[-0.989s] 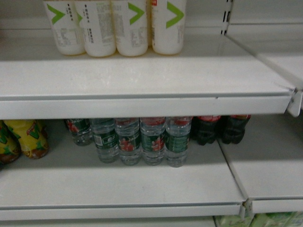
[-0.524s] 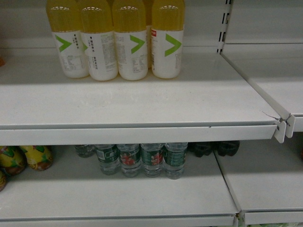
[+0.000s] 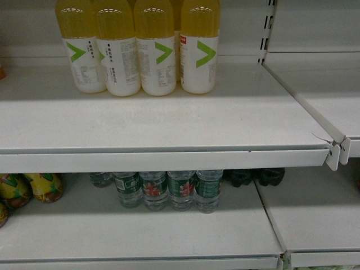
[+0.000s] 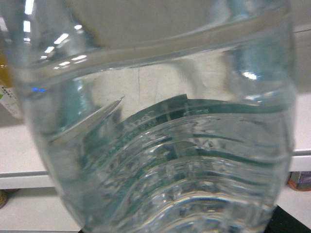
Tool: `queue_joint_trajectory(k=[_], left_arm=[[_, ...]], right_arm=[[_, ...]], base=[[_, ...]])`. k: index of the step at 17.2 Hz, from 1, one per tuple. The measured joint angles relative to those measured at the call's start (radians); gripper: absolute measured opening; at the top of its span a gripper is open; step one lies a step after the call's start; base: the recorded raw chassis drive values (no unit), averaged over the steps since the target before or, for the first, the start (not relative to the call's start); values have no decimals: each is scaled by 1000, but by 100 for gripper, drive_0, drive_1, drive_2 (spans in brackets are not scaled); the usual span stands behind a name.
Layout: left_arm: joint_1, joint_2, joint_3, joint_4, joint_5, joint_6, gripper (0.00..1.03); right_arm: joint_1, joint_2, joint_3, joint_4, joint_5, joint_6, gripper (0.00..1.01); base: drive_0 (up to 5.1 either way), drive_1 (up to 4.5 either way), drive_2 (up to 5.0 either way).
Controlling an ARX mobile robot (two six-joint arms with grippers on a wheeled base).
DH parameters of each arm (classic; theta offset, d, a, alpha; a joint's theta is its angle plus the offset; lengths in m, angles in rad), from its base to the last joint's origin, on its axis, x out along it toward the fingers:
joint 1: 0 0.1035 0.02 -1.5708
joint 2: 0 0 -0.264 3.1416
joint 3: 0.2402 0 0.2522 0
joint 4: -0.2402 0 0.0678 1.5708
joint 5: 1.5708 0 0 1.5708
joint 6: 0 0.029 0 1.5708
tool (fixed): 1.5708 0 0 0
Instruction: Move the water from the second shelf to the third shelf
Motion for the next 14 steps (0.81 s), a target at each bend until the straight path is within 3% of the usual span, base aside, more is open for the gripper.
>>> queue_joint_trajectory(k=[6, 8, 10, 14], left_arm=[[0, 0, 0, 1, -1, 0, 98], [0, 0, 0, -2, -3, 0, 98], [0, 0, 0, -1, 2, 0, 98], [0, 0, 0, 0, 0, 0, 98]], right_arm=[[-6, 0, 0, -5, -1, 0, 40], [3, 0, 0, 3, -22, 0, 40], [-10, 0, -2, -7, 17, 0, 40], [-5, 0, -2, -3, -1, 0, 40]], base=[[-477, 250, 250], [-286, 123, 123], [-286, 123, 123], [-286, 123, 123]])
